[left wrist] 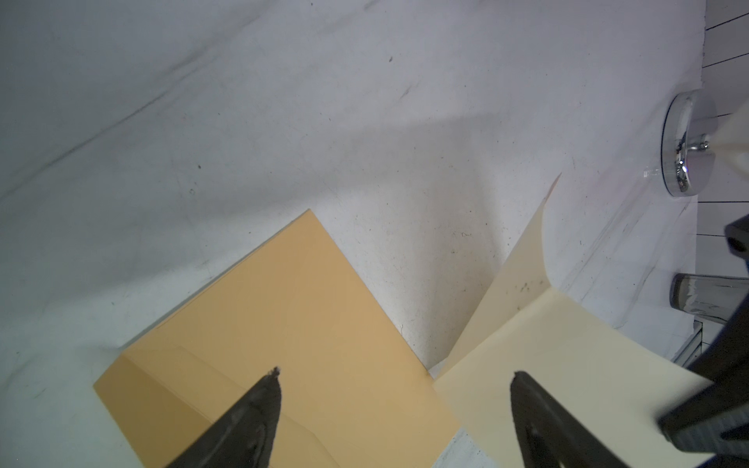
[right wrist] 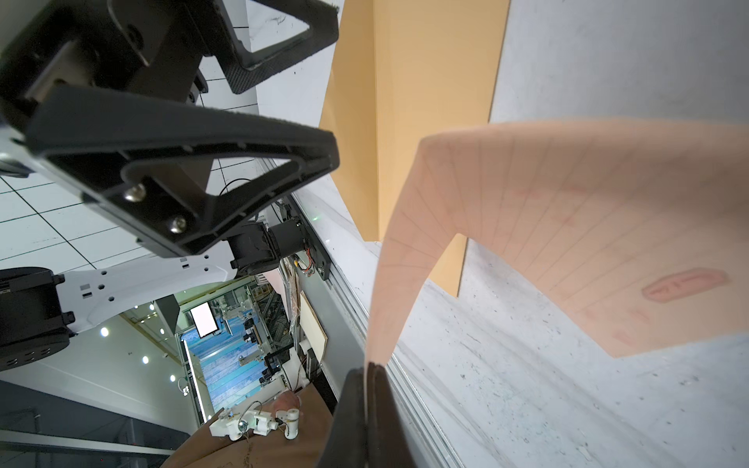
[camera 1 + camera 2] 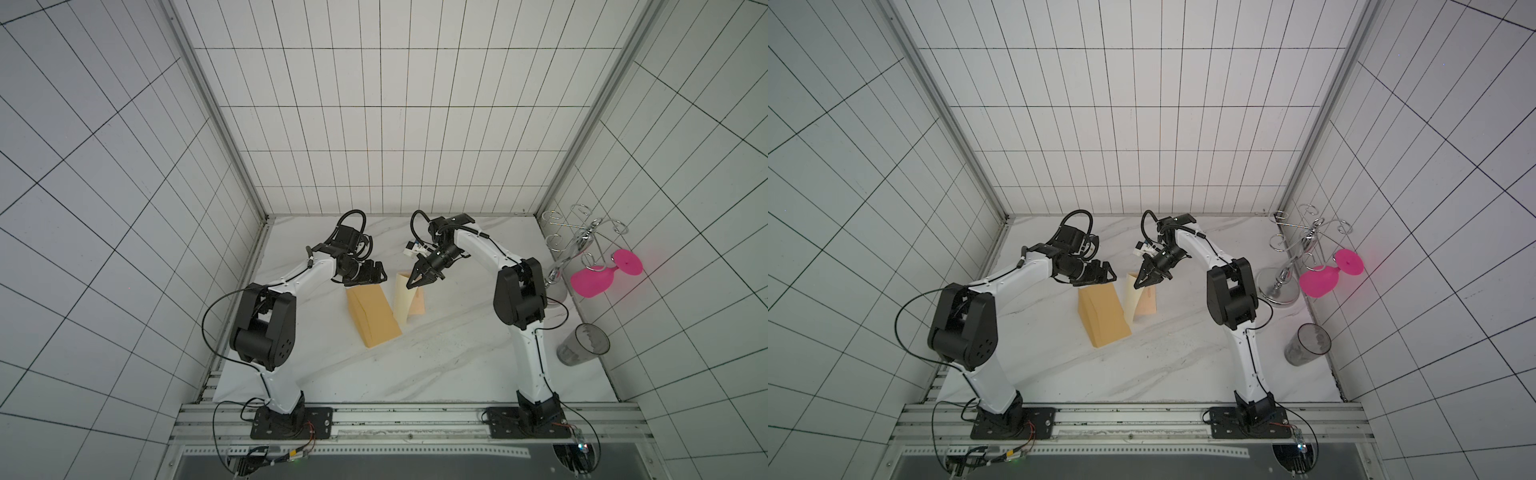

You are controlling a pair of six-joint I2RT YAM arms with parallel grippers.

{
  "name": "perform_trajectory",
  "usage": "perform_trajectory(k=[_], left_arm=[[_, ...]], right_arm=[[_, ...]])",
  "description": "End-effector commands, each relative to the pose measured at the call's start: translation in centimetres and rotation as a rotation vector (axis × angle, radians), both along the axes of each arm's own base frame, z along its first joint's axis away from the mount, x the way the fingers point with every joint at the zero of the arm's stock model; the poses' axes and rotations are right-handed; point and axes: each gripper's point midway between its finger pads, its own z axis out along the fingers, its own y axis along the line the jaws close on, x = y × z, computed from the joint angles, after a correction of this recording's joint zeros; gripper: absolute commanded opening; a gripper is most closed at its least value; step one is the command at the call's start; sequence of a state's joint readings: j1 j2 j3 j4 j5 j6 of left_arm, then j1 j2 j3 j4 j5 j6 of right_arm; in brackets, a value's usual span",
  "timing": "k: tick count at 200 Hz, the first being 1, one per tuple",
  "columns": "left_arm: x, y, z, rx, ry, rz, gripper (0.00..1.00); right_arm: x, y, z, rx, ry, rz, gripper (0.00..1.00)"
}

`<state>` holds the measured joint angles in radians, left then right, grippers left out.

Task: Fold the letter paper in half and place it into the envelope
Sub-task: Fold the letter paper at the center of the board.

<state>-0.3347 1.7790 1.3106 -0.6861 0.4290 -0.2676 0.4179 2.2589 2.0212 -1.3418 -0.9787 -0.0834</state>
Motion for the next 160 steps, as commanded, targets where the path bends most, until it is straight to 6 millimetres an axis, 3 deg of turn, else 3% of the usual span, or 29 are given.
perform_trajectory(k=[1, 32, 67, 106, 130, 160], left_arm=[[0.0, -0.9, 1.3, -0.049, -0.031, -0.02, 0.87], [-0.6, -1.8, 1.0, -0.066, -0.015, -0.05, 0.85], [-1.6, -3.4, 0.5, -0.068, 0.009, -0.098, 0.83], [-2.7, -5.7, -0.1, -0.079, 0.042, -0.164, 0.62], [-3.1, -7.0, -0.8, -0.075, 0.055, -0.195, 0.56], [-2.1, -8.2, -0.9, -0.091, 0.044, -0.201, 0.49]], right_arm=[[0.5, -1.6, -1.8, -0.031, 0.021, -0.011, 0.0], [1.1, -4.5, -4.4, -0.104, 0.033, -0.026, 0.0], [1.7, -6.5, -6.4, -0.174, 0.028, -0.031, 0.0], [1.5, -7.6, -8.5, -0.258, 0.035, -0.015, 0.0], [1.0, -8.0, -9.6, -0.283, 0.053, -0.006, 0.0], [-0.1, -8.0, -10.6, -0.302, 0.08, 0.014, 0.0]])
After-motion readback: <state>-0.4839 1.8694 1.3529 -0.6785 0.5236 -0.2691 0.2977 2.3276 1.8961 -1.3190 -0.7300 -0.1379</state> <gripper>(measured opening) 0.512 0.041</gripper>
